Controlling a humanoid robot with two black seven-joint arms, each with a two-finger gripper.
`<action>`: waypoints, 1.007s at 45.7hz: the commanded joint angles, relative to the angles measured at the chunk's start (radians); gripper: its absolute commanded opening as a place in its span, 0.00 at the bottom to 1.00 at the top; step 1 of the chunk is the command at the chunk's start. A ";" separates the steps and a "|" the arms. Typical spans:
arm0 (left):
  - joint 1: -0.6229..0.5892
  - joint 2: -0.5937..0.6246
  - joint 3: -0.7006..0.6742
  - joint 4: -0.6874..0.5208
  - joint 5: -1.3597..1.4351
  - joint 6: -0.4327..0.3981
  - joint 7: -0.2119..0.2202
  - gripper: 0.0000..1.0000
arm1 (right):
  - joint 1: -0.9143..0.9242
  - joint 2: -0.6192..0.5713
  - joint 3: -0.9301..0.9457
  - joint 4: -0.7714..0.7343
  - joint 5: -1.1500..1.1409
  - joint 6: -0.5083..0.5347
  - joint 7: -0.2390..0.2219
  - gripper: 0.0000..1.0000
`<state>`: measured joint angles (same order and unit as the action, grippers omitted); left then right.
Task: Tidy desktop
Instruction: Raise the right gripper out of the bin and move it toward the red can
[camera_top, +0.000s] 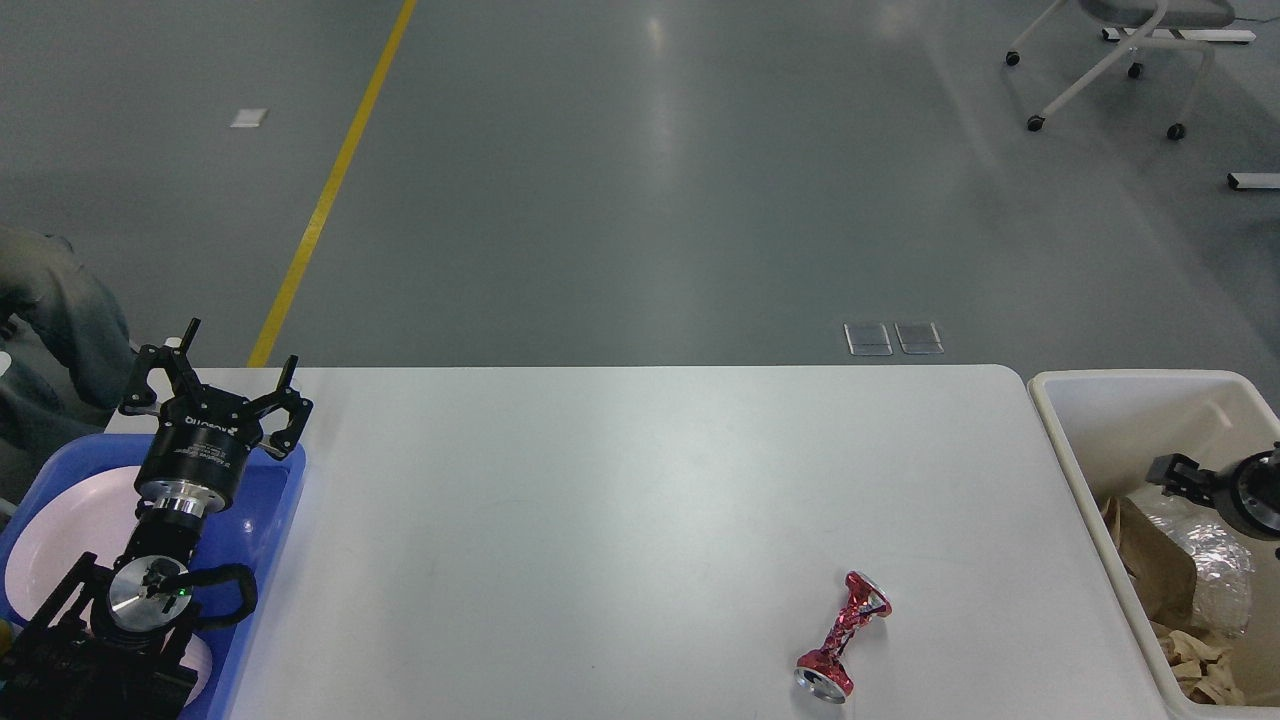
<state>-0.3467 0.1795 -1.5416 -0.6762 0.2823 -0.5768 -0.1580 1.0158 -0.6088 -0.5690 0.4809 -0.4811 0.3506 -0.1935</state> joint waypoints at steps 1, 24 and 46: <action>0.000 0.000 0.000 0.000 0.000 0.000 0.000 0.96 | 0.186 -0.009 -0.054 0.070 -0.027 0.220 0.000 1.00; 0.000 0.000 0.000 0.000 0.000 0.000 0.000 0.96 | 1.096 0.199 -0.574 0.699 0.255 0.609 0.000 1.00; 0.000 0.000 0.000 0.001 0.000 0.000 0.000 0.96 | 1.509 0.225 -0.647 1.142 0.463 0.609 -0.001 1.00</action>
<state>-0.3467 0.1795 -1.5416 -0.6763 0.2822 -0.5768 -0.1580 2.4789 -0.3836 -1.2123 1.5583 -0.0317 0.9602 -0.1939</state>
